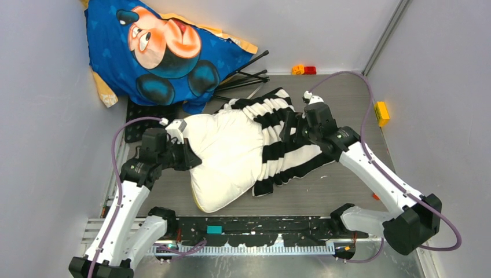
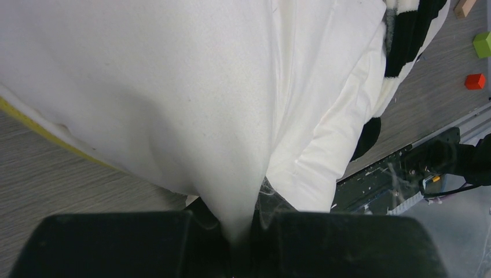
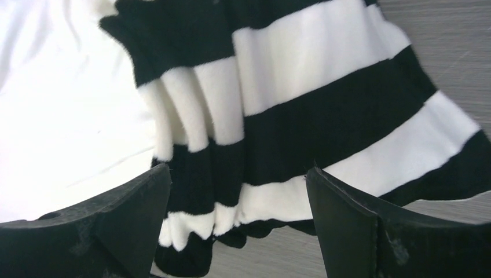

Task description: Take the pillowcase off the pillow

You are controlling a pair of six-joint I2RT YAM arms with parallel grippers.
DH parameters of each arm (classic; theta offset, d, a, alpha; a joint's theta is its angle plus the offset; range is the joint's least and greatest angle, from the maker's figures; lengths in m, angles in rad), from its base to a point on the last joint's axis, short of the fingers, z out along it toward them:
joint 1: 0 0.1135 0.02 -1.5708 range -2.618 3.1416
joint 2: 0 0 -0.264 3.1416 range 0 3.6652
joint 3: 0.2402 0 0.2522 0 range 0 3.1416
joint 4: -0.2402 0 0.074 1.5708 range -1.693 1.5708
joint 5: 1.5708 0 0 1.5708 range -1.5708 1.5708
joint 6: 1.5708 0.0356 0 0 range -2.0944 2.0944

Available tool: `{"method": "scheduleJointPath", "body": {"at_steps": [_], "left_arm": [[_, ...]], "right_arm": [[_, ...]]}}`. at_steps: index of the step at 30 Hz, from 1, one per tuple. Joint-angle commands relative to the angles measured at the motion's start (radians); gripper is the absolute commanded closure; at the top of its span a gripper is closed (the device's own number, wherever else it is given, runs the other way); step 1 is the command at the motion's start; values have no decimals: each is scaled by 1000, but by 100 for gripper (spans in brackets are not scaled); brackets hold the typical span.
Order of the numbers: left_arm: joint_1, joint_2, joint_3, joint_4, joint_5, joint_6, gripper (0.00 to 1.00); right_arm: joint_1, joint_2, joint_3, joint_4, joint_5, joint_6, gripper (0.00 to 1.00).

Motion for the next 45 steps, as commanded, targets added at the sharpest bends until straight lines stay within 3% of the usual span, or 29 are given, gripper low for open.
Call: {"method": "scheduleJointPath", "body": {"at_steps": [1, 5, 14, 20, 22, 25, 32, 36, 38, 42, 45], "left_arm": [[6, -25, 13, 51, 26, 11, 100], [5, -38, 7, 66, 38, 10, 100], [5, -20, 12, 57, 7, 12, 100], [6, 42, 86, 36, -26, 3, 100], [6, 63, 115, 31, -104, -48, 100], [29, 129, 192, 16, -171, -95, 100], [282, 253, 325, -1, -221, -63, 100], [321, 301, 355, 7, -262, -73, 100], [320, 304, 337, 46, -222, -106, 100], [318, 324, 288, 114, -60, -147, 100], [304, 361, 295, 94, -31, -137, 100]], "right_arm": [[48, -75, -47, 126, -124, 51, 9], [222, -27, -22, 68, 102, 25, 9], [450, 158, 21, -28, 386, 74, 8], [457, 240, -6, -52, 473, 79, 8], [421, 267, -39, -44, 520, 82, 5], [249, 264, -96, -29, 458, 111, 5], [-69, 69, -215, 29, 443, 134, 6], [-140, 12, -213, 23, 402, 114, 9], [-142, -1, -203, 19, 366, 94, 14], [-142, -26, -201, 63, 184, 67, 33], [-142, -23, -187, 88, 58, 84, 50]]}}
